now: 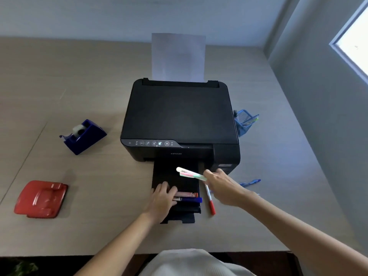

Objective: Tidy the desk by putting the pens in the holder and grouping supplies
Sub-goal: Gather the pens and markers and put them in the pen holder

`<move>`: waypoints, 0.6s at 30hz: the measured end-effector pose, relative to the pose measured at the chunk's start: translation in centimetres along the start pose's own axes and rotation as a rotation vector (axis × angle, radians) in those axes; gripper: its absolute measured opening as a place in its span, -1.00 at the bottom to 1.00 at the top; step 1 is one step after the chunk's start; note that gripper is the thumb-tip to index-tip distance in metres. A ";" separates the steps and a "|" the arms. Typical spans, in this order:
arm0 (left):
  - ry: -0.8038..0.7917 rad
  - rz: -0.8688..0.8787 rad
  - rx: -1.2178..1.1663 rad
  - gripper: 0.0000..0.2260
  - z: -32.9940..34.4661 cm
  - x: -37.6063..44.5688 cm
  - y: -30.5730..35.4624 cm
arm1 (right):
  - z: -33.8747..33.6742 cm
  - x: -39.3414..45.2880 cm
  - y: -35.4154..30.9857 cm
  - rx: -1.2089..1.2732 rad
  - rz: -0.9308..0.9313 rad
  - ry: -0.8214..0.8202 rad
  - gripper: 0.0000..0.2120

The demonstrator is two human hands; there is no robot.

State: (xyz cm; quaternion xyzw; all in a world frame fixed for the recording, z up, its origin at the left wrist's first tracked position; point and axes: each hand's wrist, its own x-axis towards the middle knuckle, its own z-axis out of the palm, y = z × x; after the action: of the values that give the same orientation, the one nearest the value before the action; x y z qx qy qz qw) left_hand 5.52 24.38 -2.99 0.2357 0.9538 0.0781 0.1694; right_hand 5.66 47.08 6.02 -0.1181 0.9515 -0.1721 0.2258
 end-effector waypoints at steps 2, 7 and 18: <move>-0.001 0.048 0.079 -0.71 -0.1 0.0 0.0 | -2.0 -1.8 0.3 0.120 -0.027 -0.014 -0.89; -0.160 -0.031 -0.094 -0.85 -3.7 0.0 1.8 | -6.1 -4.6 3.9 0.442 -0.016 0.221 -0.90; -0.102 0.082 -0.423 -0.80 -22.3 8.3 10.9 | -11.0 -2.0 18.0 0.558 0.465 0.385 -0.82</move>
State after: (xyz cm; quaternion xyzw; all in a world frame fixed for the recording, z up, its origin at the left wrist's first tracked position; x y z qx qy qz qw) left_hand -4.78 36.31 17.84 0.2369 0.8960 0.2712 0.2598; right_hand -0.46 67.10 9.15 0.2003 0.8944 -0.3871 0.1001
